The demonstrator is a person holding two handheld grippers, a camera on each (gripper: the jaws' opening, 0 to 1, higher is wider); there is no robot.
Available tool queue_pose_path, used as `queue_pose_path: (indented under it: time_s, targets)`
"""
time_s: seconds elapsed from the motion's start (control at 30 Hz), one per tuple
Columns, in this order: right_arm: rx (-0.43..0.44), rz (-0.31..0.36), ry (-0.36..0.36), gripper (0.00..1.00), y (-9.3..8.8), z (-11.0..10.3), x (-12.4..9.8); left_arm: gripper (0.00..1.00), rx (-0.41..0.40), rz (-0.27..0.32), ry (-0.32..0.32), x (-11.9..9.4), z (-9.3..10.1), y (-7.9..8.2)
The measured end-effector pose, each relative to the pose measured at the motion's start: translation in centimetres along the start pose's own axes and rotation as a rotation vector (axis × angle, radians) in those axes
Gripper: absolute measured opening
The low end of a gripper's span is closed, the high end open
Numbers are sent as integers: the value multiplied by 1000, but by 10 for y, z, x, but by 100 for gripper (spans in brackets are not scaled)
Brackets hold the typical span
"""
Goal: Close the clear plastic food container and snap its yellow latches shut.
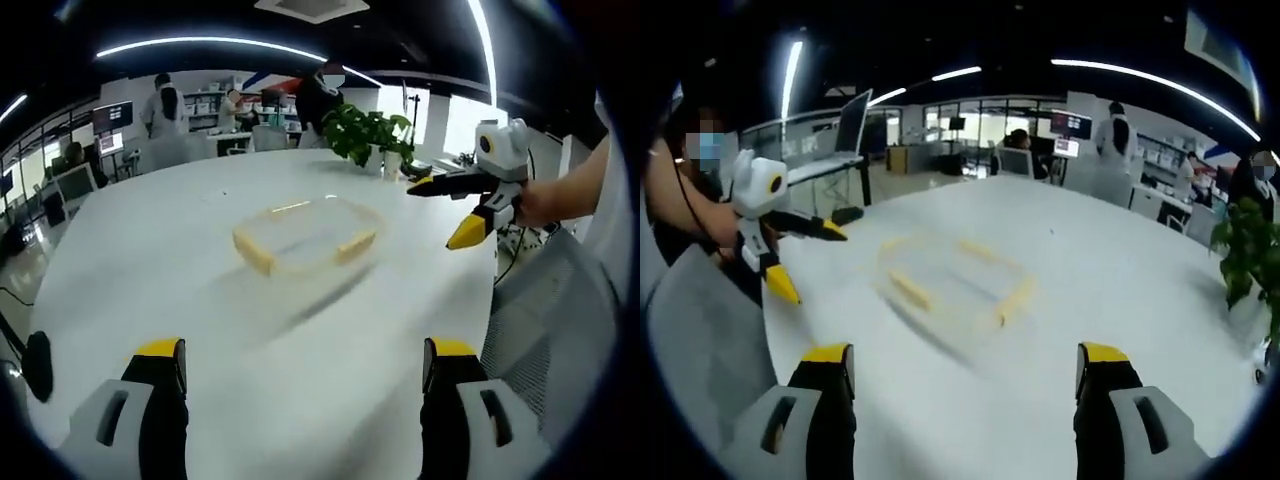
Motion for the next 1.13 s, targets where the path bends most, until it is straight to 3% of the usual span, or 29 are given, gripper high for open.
queue_pose_path:
  time_s: [0.5,1.13]
  targets:
    - [21,-28,-16,92,-24,6,-16,99,-23,-3,0,-5,7,-13]
    - [60,-45,-44,93,-33,14,-20,99,4,-18,0,-7,12,-13]
Point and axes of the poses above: the point that each gripper's makers call its tool centre point, and the gripper's own axes: x roughly forward along the fingers, z roughly to its right, y roughly out of its top, the point moved 2 cm from there along -x, roughly backward along the fingers, and after that the axes turned 12 degrees about -y, right-handed, at the moved point
